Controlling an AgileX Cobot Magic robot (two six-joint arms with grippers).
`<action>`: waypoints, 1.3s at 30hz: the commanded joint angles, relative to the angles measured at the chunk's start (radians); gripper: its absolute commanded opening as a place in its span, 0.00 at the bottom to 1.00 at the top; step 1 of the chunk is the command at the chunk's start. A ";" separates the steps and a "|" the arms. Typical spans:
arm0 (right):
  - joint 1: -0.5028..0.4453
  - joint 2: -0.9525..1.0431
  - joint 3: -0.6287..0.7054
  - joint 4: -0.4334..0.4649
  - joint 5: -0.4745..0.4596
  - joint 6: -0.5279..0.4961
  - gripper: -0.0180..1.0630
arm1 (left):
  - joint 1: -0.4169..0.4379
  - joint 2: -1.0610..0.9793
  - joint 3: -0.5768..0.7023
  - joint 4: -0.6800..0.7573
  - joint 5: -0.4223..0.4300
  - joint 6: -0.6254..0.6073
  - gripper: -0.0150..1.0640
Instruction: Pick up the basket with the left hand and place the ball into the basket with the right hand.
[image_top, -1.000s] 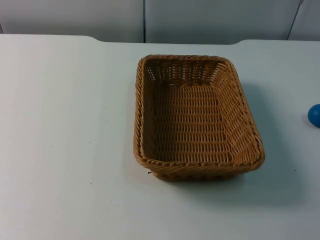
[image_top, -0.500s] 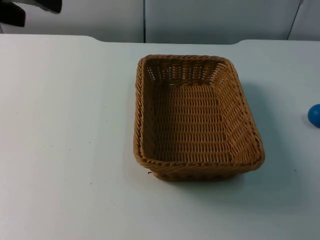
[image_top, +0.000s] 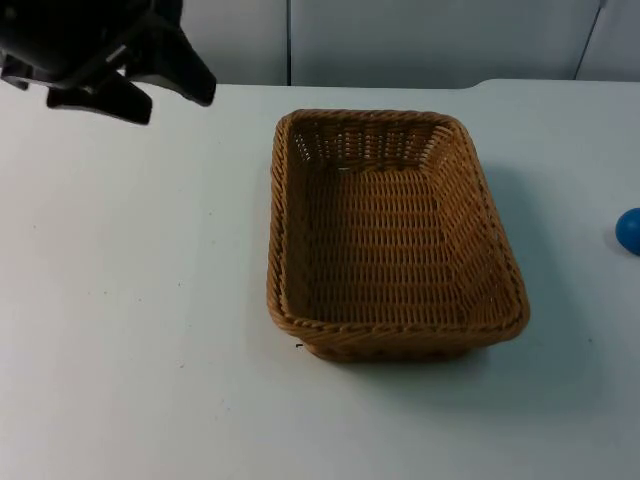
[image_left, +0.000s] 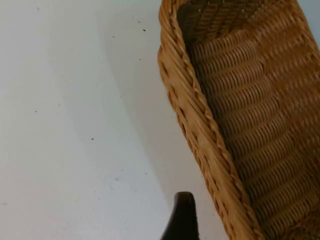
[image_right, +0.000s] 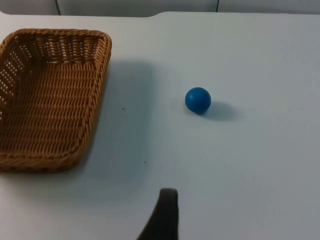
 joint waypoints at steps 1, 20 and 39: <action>-0.005 -0.003 0.005 -0.020 -0.013 0.031 0.74 | -0.035 0.060 -0.042 -0.004 0.000 0.004 0.64; -0.005 -0.003 0.005 -0.020 -0.013 0.031 0.74 | -0.123 0.327 -0.167 -0.061 -0.020 0.000 0.64; -0.005 -0.003 0.005 -0.020 -0.013 0.031 0.74 | -0.190 0.447 -0.236 -0.104 -0.046 -0.012 0.64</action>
